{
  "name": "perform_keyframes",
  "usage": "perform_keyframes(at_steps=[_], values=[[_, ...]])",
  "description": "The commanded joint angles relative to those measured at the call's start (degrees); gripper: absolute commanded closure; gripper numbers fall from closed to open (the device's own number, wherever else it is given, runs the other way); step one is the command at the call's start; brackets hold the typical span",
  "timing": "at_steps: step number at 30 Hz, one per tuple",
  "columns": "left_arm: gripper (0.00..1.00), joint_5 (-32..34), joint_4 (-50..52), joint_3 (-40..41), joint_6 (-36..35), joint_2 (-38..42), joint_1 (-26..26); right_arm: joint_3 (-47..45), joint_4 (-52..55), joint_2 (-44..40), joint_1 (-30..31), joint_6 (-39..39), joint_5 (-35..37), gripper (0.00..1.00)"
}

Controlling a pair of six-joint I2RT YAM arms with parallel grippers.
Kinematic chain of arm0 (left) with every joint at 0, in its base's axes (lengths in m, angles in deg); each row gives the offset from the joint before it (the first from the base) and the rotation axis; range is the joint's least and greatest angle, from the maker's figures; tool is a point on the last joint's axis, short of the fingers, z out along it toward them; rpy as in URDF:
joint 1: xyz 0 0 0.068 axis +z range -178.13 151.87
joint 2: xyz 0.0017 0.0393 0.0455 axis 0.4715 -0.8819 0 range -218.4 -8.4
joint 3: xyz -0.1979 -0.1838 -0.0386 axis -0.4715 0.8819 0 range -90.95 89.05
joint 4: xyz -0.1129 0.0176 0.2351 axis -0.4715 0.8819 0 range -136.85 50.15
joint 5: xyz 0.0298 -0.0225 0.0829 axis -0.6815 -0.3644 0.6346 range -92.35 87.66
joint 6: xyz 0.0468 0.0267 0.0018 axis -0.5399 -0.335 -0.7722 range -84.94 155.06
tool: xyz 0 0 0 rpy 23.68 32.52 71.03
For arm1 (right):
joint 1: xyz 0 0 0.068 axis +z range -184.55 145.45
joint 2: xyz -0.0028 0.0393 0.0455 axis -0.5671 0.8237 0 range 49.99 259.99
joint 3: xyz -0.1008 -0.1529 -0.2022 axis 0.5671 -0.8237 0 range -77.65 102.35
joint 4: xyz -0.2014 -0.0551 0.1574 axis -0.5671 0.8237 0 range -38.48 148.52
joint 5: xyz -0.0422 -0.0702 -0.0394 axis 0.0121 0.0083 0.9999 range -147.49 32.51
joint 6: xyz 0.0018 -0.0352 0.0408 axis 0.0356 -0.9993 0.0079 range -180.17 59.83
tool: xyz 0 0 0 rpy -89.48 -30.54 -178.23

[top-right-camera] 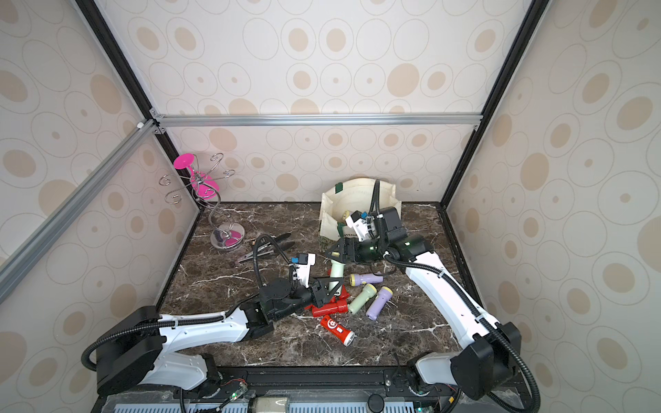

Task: Put the flashlights into the tote bags
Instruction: Pick up the flashlight from the center of the board.

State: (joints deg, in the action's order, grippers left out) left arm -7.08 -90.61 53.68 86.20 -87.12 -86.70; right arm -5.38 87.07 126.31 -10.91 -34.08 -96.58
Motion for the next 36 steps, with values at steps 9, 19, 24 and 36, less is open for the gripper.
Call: perform_keyframes(at_steps=[9,19,24,36], values=[[0.90,1.1,-4.0,-2.6,-0.8,1.4,-0.5,-1.6,-2.2,0.0,0.5,1.6,-2.1,0.39],[0.81,1.9,-3.1,-3.2,-1.0,0.7,-0.7,0.4,-0.6,0.6,0.4,0.1,-2.2,0.86],[0.35,3.5,0.2,-3.6,-1.8,1.0,-0.6,5.0,3.7,2.0,0.4,-3.5,1.6,1.00],[0.04,10.3,9.0,-0.3,-2.2,6.8,-0.7,24.3,13.5,11.3,-3.9,-5.7,16.4,1.00]])
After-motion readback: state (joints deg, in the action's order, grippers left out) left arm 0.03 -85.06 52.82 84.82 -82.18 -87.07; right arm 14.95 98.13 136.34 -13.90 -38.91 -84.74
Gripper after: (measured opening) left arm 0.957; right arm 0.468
